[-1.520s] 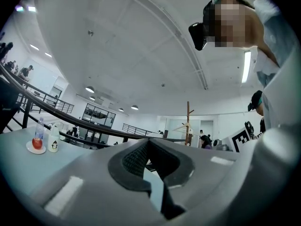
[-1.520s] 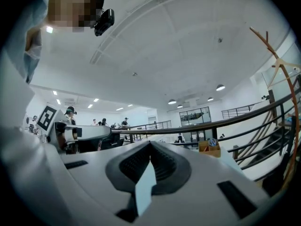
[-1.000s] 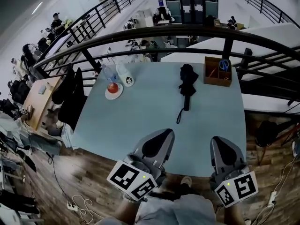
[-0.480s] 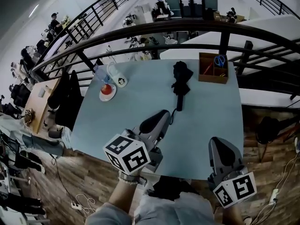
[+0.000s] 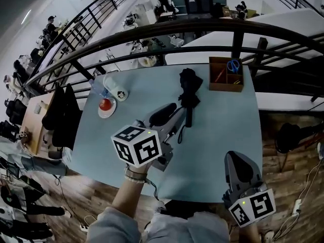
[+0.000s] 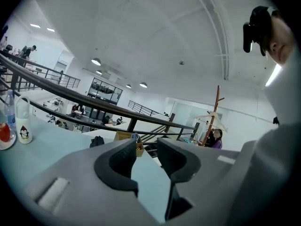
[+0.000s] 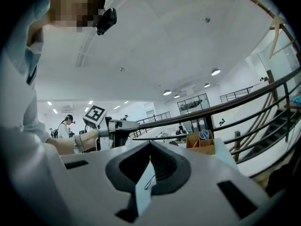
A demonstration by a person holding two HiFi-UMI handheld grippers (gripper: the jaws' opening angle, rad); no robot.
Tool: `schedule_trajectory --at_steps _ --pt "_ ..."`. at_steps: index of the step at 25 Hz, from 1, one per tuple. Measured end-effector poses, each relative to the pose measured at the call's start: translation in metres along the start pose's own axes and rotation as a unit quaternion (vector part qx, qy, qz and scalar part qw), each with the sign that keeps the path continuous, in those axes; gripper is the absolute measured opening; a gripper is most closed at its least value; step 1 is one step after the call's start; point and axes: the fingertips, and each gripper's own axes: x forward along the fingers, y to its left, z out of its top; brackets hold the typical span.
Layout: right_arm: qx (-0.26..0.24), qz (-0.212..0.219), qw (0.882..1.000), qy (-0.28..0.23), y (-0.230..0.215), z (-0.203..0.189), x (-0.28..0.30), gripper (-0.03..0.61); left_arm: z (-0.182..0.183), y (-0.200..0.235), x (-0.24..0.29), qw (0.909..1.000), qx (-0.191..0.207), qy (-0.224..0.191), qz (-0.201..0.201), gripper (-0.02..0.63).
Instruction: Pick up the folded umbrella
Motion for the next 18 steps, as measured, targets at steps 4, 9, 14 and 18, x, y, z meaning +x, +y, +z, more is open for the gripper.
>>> schedule_trajectory --at_steps 4,9,14,18 --pt "0.001 -0.003 1.0 0.006 -0.004 0.001 0.022 -0.001 -0.005 0.033 0.032 0.9983 -0.05 0.031 -0.008 0.18" --pt "0.008 -0.008 1.0 0.016 -0.009 -0.004 0.05 -0.001 -0.014 0.078 0.07 0.995 -0.071 0.069 0.008 0.224" --pt "0.016 -0.011 0.999 0.033 -0.013 -0.016 0.072 0.0 -0.03 0.121 0.113 0.9895 -0.085 0.115 0.025 0.239" --pt "0.021 -0.015 0.999 0.042 -0.02 -0.024 0.088 -0.002 -0.047 0.152 0.145 0.9815 -0.121 0.146 0.032 0.259"
